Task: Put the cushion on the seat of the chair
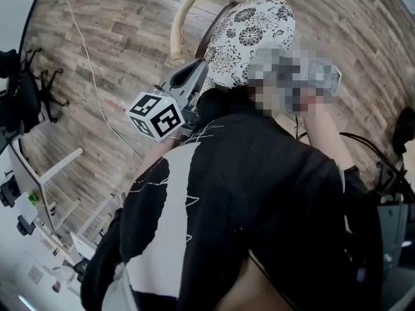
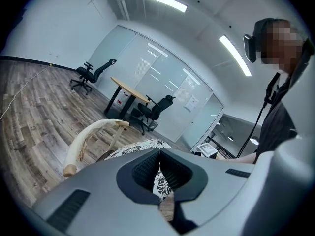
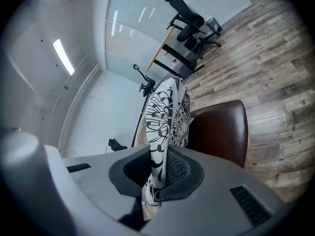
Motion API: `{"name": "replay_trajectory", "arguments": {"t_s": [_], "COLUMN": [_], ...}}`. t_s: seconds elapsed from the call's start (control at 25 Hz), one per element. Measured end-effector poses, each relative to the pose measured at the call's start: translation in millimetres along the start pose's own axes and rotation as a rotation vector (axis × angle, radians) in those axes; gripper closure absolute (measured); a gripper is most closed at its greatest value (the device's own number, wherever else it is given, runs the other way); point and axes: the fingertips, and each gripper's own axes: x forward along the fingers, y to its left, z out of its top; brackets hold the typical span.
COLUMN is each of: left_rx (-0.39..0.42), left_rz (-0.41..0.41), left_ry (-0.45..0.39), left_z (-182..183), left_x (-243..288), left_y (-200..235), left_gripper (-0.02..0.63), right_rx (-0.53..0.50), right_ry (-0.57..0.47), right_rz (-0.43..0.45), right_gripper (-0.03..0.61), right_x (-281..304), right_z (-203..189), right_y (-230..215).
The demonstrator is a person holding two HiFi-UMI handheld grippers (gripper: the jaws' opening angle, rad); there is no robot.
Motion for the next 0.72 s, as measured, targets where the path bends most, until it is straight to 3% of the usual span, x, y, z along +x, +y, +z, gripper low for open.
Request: {"name": "replay_trajectory", "arguments": {"t_s": [0.72], "left_rx": [-0.013], "left_rz": [-0.048], "left_ry": [0.081], "left_z": [-31], "left_x": [38], "left_y": [-19], "left_gripper": [0.598], "right_rx": [0.078], "right_ry": [-0.011], "right_rz": [-0.141], "right_gripper": [0.546], "right_x": [-33], "right_z": [-9], "right_y": [-77]}}
